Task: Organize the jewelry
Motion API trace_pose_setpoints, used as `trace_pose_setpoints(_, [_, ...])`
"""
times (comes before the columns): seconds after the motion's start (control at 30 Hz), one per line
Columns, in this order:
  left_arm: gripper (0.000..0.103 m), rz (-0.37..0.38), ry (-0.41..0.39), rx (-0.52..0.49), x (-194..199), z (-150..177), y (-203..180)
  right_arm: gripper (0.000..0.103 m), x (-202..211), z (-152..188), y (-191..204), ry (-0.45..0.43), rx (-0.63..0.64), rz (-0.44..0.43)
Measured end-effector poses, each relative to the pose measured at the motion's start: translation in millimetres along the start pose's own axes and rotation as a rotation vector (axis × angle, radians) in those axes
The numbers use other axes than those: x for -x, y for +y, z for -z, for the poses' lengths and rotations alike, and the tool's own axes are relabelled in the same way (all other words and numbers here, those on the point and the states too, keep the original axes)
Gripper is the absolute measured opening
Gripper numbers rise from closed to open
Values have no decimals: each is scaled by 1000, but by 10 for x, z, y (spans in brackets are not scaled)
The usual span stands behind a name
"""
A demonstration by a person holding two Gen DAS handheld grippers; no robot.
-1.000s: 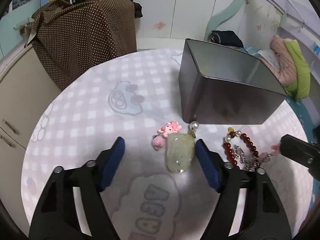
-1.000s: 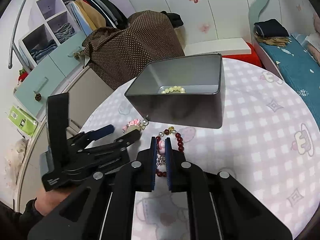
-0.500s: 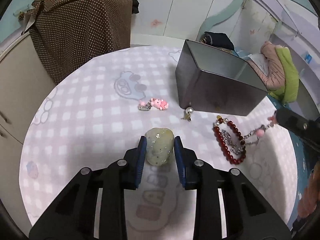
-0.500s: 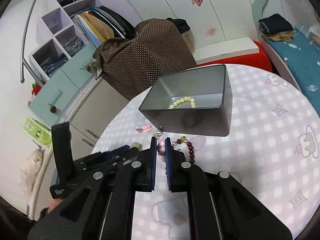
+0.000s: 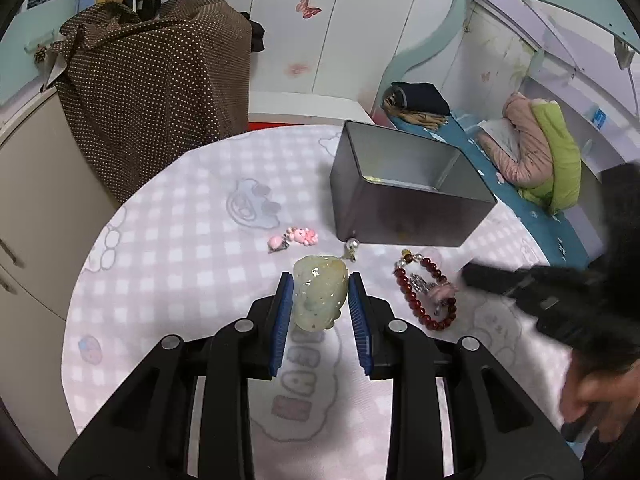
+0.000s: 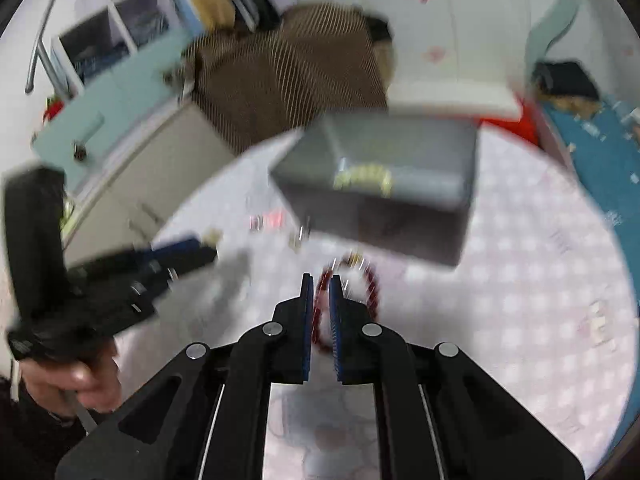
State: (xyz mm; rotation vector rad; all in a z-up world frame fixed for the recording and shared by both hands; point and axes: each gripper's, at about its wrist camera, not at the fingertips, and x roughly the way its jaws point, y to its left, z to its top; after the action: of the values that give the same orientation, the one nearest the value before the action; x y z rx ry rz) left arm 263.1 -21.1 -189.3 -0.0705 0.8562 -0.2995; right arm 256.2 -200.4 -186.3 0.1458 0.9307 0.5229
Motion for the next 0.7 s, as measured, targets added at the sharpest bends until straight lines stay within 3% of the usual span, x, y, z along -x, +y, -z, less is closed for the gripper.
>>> trace_pose_setpoints(0.1, [28,8,5,-4,-5,18,-12,7,-182,109,-71,48,-11,48])
trace_pose_setpoints(0.17, [28,6,4,-10,-1,27,-26,7,-96,117,-167,6,-77,-11])
trace_pose_setpoints(0.47, [28,12,-7,-7,15,-3,-9,7,121,33,-306,-57,-116,-44])
trace_pose_setpoints(0.53, [28,13,-5,-10,8,4,-15,13,105,40,-263,-39,-99,-48])
trace_pose_setpoints(0.6, [28,14,0,-10,-11,12,-16,38,38,68,-126,-4,-51,-25])
trace_pose_setpoints(0.7, [28,13,3,-3,-29,17,-1,43,-43,91,43,2,-3,13])
